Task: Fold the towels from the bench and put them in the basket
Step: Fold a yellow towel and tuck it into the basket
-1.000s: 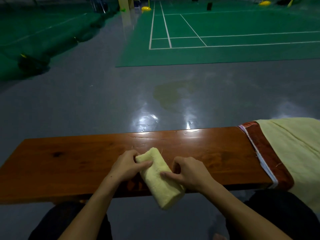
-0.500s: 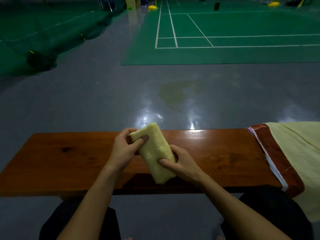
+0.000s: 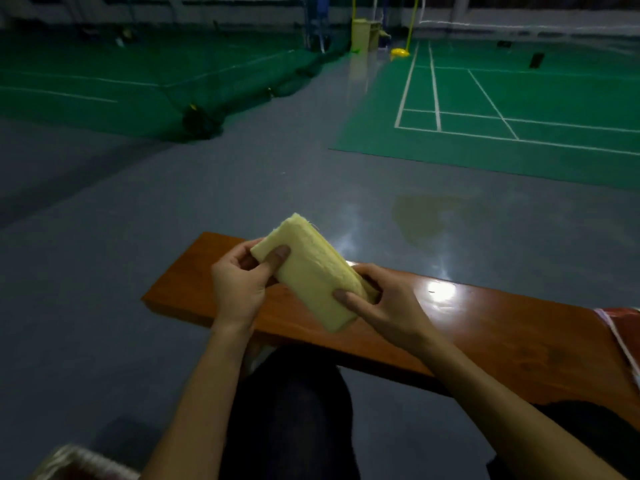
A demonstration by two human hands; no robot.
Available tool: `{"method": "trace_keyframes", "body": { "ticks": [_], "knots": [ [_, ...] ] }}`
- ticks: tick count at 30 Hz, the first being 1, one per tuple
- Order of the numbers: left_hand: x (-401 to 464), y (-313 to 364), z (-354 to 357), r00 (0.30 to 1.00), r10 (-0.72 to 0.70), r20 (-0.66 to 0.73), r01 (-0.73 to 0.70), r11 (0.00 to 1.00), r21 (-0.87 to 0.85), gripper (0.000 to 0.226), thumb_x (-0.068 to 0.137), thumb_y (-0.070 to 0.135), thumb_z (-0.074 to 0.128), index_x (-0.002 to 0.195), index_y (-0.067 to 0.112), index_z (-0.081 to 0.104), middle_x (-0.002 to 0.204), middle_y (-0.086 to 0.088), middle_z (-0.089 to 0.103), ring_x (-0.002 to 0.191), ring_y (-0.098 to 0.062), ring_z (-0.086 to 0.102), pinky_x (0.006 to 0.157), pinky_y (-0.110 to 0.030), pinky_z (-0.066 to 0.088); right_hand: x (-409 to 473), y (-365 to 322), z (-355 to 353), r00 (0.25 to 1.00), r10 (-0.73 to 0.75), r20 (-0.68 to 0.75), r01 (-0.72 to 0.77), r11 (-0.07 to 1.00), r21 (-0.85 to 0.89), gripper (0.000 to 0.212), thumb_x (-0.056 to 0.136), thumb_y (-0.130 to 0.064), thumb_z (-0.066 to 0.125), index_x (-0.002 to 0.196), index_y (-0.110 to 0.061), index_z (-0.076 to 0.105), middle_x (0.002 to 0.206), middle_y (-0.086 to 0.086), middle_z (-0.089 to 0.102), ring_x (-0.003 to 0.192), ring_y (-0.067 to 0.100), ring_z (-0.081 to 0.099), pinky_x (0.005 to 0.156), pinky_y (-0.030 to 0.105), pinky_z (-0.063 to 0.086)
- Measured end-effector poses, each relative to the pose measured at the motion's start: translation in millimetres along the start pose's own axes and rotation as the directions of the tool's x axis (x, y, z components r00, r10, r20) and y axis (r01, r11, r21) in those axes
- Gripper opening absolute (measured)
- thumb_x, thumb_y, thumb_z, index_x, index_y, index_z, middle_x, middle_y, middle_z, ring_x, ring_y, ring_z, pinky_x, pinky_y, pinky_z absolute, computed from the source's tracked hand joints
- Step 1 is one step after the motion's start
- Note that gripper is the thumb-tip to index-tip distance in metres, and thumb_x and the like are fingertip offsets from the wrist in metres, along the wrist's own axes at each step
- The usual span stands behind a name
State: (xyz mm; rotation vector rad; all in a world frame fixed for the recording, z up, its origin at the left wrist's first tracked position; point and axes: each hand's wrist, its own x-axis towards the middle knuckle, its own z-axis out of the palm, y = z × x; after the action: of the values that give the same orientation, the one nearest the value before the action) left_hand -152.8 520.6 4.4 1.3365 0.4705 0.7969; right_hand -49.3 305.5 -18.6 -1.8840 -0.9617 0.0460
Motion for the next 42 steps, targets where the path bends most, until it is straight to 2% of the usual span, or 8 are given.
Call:
{"method": "trace_keyframes", "body": {
  "ticks": [9,13,19,26,30,34,38,42],
  "knots": [
    [-54,18,-191,0.936,0.04,-0.351,-0.015,0.997,0.073,0.031,0.086,0.018,0.085,0.114,0.01,0.073,0.102,-0.006,0.079,0.094,-0.021,0.076,0.068,-0.038,0.065,6,-98,141,0.895,-0.102,0.435,0.129,0.991,-0.033,0.027,0.085,-0.046,0.068,0.11,-0.035,0.067,0.089,-0.023,0.066,0.079,0.002,0.062,0.068,0.024,0.05],
    [-91,12,-278,0.884,0.029,-0.467,0.043,0.989,0.143,0.025,0.088,0.021,0.084,0.111,0.016,0.073,0.102,-0.003,0.079,0.092,-0.016,0.076,0.066,-0.032,0.063,-5,-132,220,0.77,-0.086,0.633,0.155,0.986,-0.055,0.023,0.092,-0.045,0.074,0.103,-0.027,0.065,0.084,-0.013,0.062,0.074,0.002,0.058,0.062,0.018,0.042],
    [-159,-20,-400,0.772,-0.037,-0.634,0.239,0.942,0.236,0.018,0.088,0.022,0.085,0.102,0.023,0.073,0.098,0.003,0.077,0.089,-0.011,0.074,0.071,-0.028,0.06,-46,-160,353,0.523,0.024,0.852,0.087,0.993,-0.081,0.035,0.089,-0.047,0.08,0.106,-0.017,0.074,0.097,0.001,0.074,0.088,0.016,0.069,0.078,0.041,0.058],
    [-224,-95,-507,0.624,-0.162,-0.764,0.479,0.852,0.21,0.02,0.086,0.027,0.087,0.1,0.024,0.073,0.095,0.0,0.076,0.084,-0.017,0.073,0.062,-0.03,0.056,-129,-138,489,0.401,0.176,0.899,0.006,0.981,-0.195,0.051,0.078,-0.048,0.088,0.104,-0.008,0.072,0.101,0.009,0.076,0.094,0.025,0.071,0.08,0.042,0.059],
    [-249,-152,-559,0.555,-0.198,-0.808,0.592,0.777,0.216,0.019,0.086,0.021,0.087,0.1,0.023,0.073,0.096,0.001,0.075,0.09,-0.021,0.073,0.073,-0.037,0.057,-177,-113,553,0.328,0.237,0.914,-0.083,0.971,-0.222,0.047,0.077,-0.043,0.086,0.112,-0.016,0.071,0.109,0.003,0.076,0.1,0.019,0.071,0.081,0.03,0.056],
    [-266,-214,-598,0.461,-0.268,-0.846,0.702,0.693,0.162,0.025,0.09,0.012,0.081,0.113,0.013,0.073,0.104,-0.005,0.074,0.099,-0.026,0.07,0.084,-0.037,0.056,-209,-92,609,0.247,0.292,0.924,-0.093,0.956,-0.277,0.033,0.084,-0.035,0.075,0.101,-0.008,0.069,0.099,0.008,0.075,0.096,0.025,0.07,0.082,0.037,0.056],
    [-266,-261,-617,0.389,-0.332,-0.86,0.795,0.592,0.131,0.029,0.093,0.019,0.078,0.12,0.011,0.069,0.109,-0.006,0.072,0.102,-0.027,0.068,0.085,-0.036,0.053,-231,-65,656,0.17,0.332,0.928,-0.072,0.943,-0.324,0.024,0.086,-0.04,0.071,0.085,-0.023,0.054,0.083,-0.003,0.06,0.082,0.017,0.059,0.069,0.026,0.044],
    [-259,-300,-628,0.333,-0.351,-0.875,0.836,0.539,0.102,0.032,0.094,0.018,0.077,0.123,0.006,0.07,0.118,-0.01,0.074,0.112,-0.031,0.067,0.094,-0.034,0.051,-244,-37,689,0.139,0.365,0.921,-0.065,0.931,-0.359,0.028,0.086,-0.033,0.076,0.103,-0.014,0.063,0.094,-0.001,0.057,0.088,0.017,0.055,0.071,0.025,0.039]
  ]
}}
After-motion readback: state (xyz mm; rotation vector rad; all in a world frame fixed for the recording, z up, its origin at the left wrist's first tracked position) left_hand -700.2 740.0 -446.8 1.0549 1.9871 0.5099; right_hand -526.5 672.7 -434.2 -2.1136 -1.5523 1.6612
